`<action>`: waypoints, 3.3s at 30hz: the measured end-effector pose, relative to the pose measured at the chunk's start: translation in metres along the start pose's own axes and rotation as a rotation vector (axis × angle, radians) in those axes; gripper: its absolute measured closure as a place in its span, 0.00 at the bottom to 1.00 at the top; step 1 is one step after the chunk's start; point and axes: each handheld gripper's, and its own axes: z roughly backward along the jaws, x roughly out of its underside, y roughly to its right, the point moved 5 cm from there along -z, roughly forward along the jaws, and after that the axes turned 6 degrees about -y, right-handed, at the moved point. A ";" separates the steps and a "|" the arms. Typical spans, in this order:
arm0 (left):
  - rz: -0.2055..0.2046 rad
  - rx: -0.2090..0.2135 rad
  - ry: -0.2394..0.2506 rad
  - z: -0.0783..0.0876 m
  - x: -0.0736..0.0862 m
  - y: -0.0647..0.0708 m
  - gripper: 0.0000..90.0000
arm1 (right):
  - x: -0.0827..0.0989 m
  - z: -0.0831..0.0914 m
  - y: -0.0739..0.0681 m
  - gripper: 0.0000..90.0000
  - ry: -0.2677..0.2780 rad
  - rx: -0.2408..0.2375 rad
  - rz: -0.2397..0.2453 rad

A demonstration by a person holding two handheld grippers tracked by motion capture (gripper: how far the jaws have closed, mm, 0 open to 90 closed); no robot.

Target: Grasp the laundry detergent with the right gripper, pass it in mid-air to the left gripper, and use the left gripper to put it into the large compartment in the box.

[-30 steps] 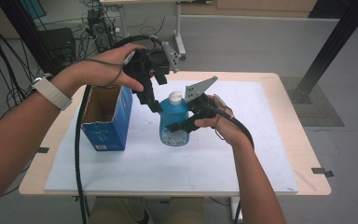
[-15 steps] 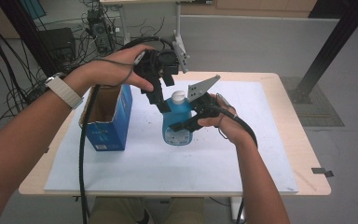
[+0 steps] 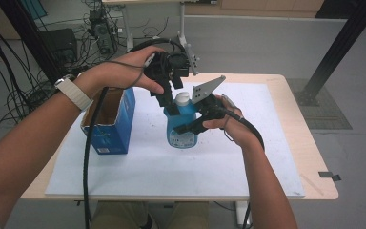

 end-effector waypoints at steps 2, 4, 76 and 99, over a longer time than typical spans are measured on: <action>-0.001 0.003 -0.006 -0.001 -0.001 0.000 0.06 | 0.000 0.000 0.000 0.48 -0.002 0.001 0.001; -0.005 0.005 -0.007 -0.002 -0.002 0.000 0.06 | -0.001 0.000 0.000 0.48 -0.001 0.000 0.002; 0.000 0.009 -0.012 -0.020 -0.006 -0.005 0.08 | 0.001 0.002 0.000 0.48 0.001 -0.009 -0.017; 0.004 0.005 -0.010 -0.021 -0.006 -0.005 0.08 | 0.001 0.002 0.000 0.48 -0.004 -0.009 -0.013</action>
